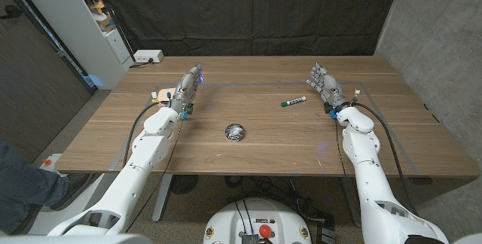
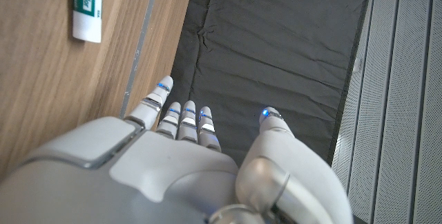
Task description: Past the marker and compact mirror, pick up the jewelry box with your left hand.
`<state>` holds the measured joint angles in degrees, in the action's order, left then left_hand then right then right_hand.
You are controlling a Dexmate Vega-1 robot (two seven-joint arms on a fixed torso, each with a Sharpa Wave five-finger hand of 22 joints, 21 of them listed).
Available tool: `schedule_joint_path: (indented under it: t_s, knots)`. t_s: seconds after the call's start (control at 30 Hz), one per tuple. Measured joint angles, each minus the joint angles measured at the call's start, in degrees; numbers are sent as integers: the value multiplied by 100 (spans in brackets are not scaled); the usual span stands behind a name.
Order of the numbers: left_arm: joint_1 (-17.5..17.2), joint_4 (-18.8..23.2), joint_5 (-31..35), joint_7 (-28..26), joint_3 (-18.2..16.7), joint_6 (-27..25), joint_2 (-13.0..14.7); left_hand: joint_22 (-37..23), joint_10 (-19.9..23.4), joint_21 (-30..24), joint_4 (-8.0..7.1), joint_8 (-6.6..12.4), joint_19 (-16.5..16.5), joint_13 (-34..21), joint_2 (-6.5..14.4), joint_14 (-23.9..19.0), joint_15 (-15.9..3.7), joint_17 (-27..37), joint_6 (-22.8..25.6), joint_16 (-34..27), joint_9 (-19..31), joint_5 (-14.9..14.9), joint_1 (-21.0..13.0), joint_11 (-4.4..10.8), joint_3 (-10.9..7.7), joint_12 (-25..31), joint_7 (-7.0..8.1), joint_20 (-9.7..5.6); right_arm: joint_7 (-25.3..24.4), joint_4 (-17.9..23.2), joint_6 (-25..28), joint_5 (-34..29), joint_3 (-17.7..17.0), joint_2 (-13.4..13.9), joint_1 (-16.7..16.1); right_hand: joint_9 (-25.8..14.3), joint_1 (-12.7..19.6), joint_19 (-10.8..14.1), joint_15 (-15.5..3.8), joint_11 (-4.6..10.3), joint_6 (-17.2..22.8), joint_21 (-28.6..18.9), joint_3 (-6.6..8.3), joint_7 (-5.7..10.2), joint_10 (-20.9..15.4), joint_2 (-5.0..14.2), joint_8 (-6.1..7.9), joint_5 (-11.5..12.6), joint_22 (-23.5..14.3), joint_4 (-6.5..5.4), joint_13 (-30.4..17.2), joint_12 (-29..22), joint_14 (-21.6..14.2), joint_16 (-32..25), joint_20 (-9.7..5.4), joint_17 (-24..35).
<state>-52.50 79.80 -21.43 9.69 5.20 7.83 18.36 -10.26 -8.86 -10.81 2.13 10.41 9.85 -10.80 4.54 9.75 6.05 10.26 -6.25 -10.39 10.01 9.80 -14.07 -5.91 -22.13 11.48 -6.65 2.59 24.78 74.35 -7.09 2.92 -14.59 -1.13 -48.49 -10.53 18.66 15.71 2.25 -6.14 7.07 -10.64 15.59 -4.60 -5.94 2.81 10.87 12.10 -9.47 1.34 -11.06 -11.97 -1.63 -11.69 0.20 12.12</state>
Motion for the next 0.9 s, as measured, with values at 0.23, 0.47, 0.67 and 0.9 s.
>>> schedule_joint_path:
  t_s: [0.23, 0.47, 0.67, 0.9]
  knots:
    - [-58, 137, 0, 0, -34, 0, 20, 0, 0, -4, 0, 0, 0, 0, 23, 0, 0, 0, 0, 0, 0, 0, -23, 0, 0, 0, 0, 0, 64, 0, -16, -46, 0, 0, 0, 0, 0, 0, 0, 0, 0, 0, 0, 0, 0, 0, 0, 0, 0, 0, 0, 0, 0, 0, 0, 0]
    - [-112, 255, 89, -62, -61, -146, 56, 1, 0, -23, 24, 0, 0, 0, 23, -1, 0, 0, 0, 0, 0, 0, -23, 0, -24, 0, 0, 0, 110, -115, -53, -68, -107, -62, 74, 0, 0, 0, 0, 0, 0, 0, 0, 0, 0, 0, 0, 0, 0, 0, 1, 0, 0, 0, 0, 0]
    - [-174, 398, 144, -101, -90, -242, 102, 1, 0, -23, 23, 0, 0, 0, 23, -1, -1, 0, 0, 0, -1, 0, -23, 0, -23, 0, 0, 0, 141, -136, -73, -78, -154, -79, 87, 0, 0, 0, 0, 0, 0, 0, 16, 0, 0, 0, 0, 0, 0, 16, 1, 0, 0, 0, 0, -1]
    - [-261, 561, 185, -141, -127, -311, 151, 1, 0, -23, 23, 0, 0, 0, 23, -1, -1, 0, 0, 0, -1, 0, -23, 0, -23, 0, 0, 0, 167, -137, -79, -83, -195, -81, 87, 1, 0, 0, 0, 0, 0, 0, 16, 0, 1, 0, 0, 0, 0, 16, 1, 0, 0, 0, 0, -1]
